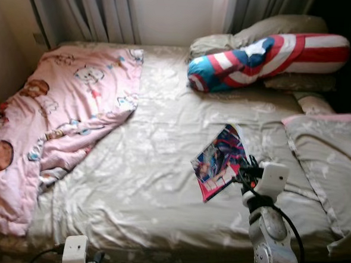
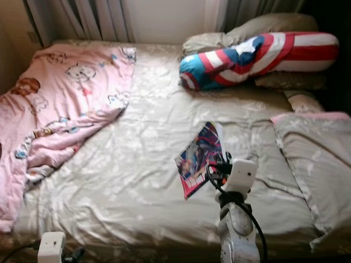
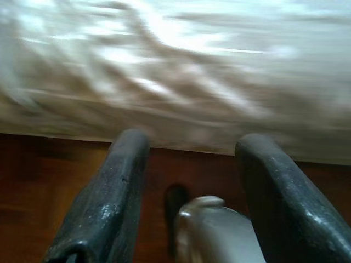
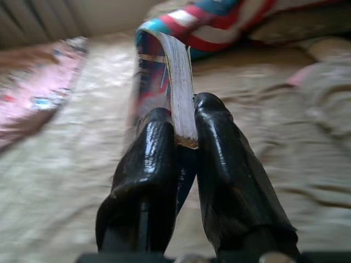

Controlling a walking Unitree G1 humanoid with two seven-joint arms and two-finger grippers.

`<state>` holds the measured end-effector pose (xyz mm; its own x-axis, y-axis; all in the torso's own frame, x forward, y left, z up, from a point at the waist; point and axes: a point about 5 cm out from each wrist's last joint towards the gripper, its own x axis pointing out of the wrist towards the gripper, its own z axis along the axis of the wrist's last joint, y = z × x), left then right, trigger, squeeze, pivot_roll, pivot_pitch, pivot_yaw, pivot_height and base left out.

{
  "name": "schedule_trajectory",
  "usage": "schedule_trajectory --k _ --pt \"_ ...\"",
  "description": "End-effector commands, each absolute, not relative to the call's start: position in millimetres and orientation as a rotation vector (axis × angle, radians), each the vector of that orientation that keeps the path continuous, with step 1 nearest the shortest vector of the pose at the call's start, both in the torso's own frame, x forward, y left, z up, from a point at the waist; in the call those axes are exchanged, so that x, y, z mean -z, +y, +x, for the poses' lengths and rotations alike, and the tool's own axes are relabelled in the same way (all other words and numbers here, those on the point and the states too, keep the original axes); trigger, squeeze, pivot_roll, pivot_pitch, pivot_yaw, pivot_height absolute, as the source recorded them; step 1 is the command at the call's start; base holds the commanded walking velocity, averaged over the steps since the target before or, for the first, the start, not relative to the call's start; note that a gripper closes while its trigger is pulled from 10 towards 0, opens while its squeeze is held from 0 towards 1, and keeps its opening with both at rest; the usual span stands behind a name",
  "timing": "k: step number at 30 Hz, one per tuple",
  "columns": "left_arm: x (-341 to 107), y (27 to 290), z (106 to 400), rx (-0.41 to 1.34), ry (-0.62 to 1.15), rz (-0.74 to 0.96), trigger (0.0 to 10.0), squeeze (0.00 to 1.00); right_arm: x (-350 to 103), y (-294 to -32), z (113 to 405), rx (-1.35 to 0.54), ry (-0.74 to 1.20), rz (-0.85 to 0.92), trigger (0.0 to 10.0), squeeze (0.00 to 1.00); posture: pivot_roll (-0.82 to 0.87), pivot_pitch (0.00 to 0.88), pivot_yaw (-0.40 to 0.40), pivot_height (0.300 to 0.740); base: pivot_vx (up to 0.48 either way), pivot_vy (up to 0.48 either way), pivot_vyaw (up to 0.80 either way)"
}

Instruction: Clean up the room

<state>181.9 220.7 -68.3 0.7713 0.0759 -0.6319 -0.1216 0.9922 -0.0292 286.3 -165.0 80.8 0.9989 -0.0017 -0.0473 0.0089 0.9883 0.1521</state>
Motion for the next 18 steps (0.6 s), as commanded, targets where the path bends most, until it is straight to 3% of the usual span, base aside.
schedule_trajectory --k 1,18 --pt "72.2 223.9 174.1 -0.116 0.715 -0.06 10.0 0.0 -95.1 -163.2 291.8 -0.005 -0.015 0.161 10.0 0.0 -0.05 0.094 0.002 0.73 0.0 0.0 0.0" --pt "72.8 221.3 174.1 -0.117 0.714 -0.082 10.0 0.0 -93.1 -164.1 292.1 -0.006 -0.003 0.163 10.0 0.0 -0.05 0.095 0.003 0.73 0.0 0.0 0.0"
